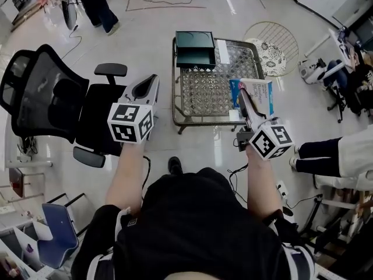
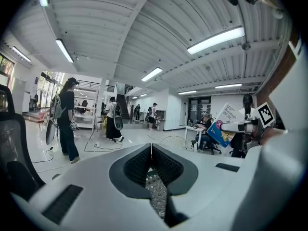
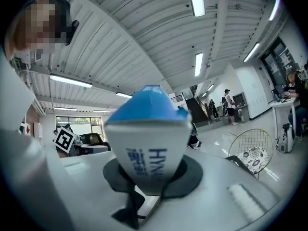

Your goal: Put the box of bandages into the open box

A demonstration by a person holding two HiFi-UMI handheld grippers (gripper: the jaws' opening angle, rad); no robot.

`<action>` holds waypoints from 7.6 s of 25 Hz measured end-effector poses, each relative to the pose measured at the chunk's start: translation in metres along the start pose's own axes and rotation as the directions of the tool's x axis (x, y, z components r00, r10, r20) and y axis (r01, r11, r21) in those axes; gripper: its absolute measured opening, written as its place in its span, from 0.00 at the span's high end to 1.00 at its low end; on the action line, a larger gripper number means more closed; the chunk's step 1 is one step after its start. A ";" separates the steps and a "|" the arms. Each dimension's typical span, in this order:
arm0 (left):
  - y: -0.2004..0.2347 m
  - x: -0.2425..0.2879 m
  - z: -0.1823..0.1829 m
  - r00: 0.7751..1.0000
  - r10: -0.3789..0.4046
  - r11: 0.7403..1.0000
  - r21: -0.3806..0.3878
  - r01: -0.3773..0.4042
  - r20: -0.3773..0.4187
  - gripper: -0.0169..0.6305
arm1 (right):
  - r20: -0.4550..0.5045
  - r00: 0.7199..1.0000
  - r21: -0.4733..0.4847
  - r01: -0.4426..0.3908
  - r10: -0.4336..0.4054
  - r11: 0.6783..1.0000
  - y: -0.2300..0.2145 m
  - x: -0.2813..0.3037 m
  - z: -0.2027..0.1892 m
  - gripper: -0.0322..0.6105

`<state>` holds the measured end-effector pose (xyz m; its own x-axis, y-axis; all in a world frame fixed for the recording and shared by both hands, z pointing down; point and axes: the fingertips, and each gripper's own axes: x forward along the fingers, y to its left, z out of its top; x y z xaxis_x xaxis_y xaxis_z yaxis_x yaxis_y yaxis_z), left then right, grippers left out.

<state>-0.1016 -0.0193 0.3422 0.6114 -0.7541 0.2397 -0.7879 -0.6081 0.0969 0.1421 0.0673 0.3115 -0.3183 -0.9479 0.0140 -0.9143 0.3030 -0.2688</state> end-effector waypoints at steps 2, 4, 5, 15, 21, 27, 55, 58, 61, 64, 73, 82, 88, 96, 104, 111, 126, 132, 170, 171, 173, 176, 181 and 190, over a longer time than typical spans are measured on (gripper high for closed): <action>0.007 0.007 0.002 1.000 -0.003 1.000 0.003 0.003 -0.005 0.96 | 0.001 1.000 0.014 0.006 -0.006 1.000 -0.005 0.010 0.000 0.82; 0.014 0.016 0.006 1.000 0.001 1.000 0.008 -0.001 -0.006 0.96 | 0.001 1.000 0.016 0.003 -0.003 1.000 -0.010 0.022 0.001 0.82; 0.018 0.022 0.009 1.000 0.004 1.000 0.011 -0.004 -0.006 0.96 | 0.003 1.000 0.017 0.001 -0.001 1.000 -0.014 0.029 0.002 0.82; 0.035 0.116 0.015 0.996 0.058 0.998 0.039 -0.056 -0.069 0.96 | -0.013 0.999 0.065 -0.045 0.046 0.997 -0.092 0.115 -0.008 0.82; 0.031 0.185 0.035 0.995 0.049 0.999 -0.014 -0.051 -0.084 0.96 | -0.034 0.996 0.084 -0.078 0.081 0.993 -0.156 0.174 0.000 0.82; 0.033 0.222 0.025 0.986 0.084 0.996 -0.003 -0.086 -0.146 0.96 | -0.093 0.988 0.151 -0.110 0.125 0.982 -0.192 0.216 -0.027 0.82; 0.136 0.255 -0.106 0.933 0.017 0.998 -0.055 -0.039 -0.359 0.96 | -0.665 0.742 0.170 0.046 0.080 0.984 -0.209 0.359 -0.301 0.81; 0.144 0.249 -0.113 0.927 0.018 0.997 -0.059 -0.043 -0.374 0.96 | -0.702 0.710 0.116 0.033 0.059 0.993 -0.213 0.371 -0.317 0.81; 0.151 0.246 -0.117 0.924 0.020 0.997 -0.066 -0.049 -0.382 0.96 | -0.748 0.662 0.074 0.015 0.045 0.997 -0.212 0.377 -0.331 0.81; 0.154 0.247 -0.118 0.923 0.017 0.996 -0.075 -0.049 -0.383 0.96 | -0.781 0.623 0.053 -0.006 0.045 0.999 -0.213 0.380 -0.344 0.80; 0.145 0.258 -0.121 0.923 -0.015 0.995 -0.095 -0.023 -0.385 0.96 | -0.790 0.613 0.056 0.054 0.011 0.997 -0.234 0.365 -0.344 0.74; 0.132 0.271 -0.121 0.919 -0.035 0.995 -0.104 -0.006 -0.392 0.96 | -0.690 0.719 0.238 0.121 0.080 0.964 -0.228 0.385 -0.335 0.80; 0.124 0.273 -0.117 0.923 -0.039 0.995 -0.101 0.000 -0.383 0.96 | -0.751 0.658 0.071 -0.004 0.056 0.997 -0.209 0.379 -0.345 0.79; 0.124 0.268 -0.122 0.923 -0.026 0.993 -0.115 -0.019 -0.384 0.96 | -0.816 0.578 -0.155 -0.249 0.018 0.956 -0.224 0.359 -0.338 0.80; 0.124 0.262 -0.123 0.924 -0.017 0.993 -0.117 -0.031 -0.383 0.96 | -0.889 0.457 -0.219 -0.470 0.023 0.855 -0.212 0.366 -0.347 0.77; 0.126 0.259 -0.127 0.921 -0.010 0.991 -0.126 -0.043 -0.390 0.96 | -0.873 0.486 -0.269 -0.407 -0.042 0.873 -0.223 0.374 -0.347 0.74; 0.116 0.260 -0.153 0.893 -0.028 0.991 -0.127 -0.033 -0.449 0.96 | -0.904 0.428 -0.239 -0.520 0.008 0.820 -0.218 0.396 -0.366 0.74; 0.111 0.260 -0.152 0.895 -0.034 0.991 -0.130 -0.026 -0.445 0.96 | -0.900 0.436 -0.230 -0.516 0.022 0.825 -0.217 0.387 -0.373 0.70; 0.016 0.238 0.040 0.997 -0.019 1.000 0.019 0.021 -0.071 0.96 | -0.294 0.946 -0.067 -0.164 0.138 0.984 -0.181 0.204 -0.033 0.90; 0.012 0.234 0.044 0.998 -0.005 1.000 0.022 0.006 -0.064 0.96 | -0.277 0.950 -0.063 -0.168 0.144 0.984 -0.185 0.194 -0.025 0.91; 0.006 0.226 0.050 0.998 0.022 0.999 0.031 -0.020 -0.051 0.96 | -0.236 0.961 -0.063 -0.163 0.144 0.985 -0.190 0.177 -0.009 0.93; 0.001 0.214 0.051 0.998 0.041 0.998 0.040 -0.040 -0.044 0.96 | -0.167 0.976 -0.064 -0.150 0.137 0.987 -0.191 0.155 0.013 0.93; 0.006 0.201 0.062 0.998 0.052 0.997 0.063 -0.050 -0.028 0.96 | -0.042 0.993 -0.087 -0.117 0.114 0.989 -0.191 0.134 0.054 0.94; 0.025 0.182 0.076 0.998 0.059 0.996 0.071 -0.059 0.006 0.96 | 0.081 0.993 -0.145 -0.070 0.082 0.987 -0.174 0.129 0.084 0.94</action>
<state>-0.0040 -0.1907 0.3150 0.5646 -0.7901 0.2388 -0.8155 -0.5787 0.0133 0.2811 -0.1156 0.2790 -0.3712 -0.9245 -0.0865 -0.9163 0.3798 -0.1269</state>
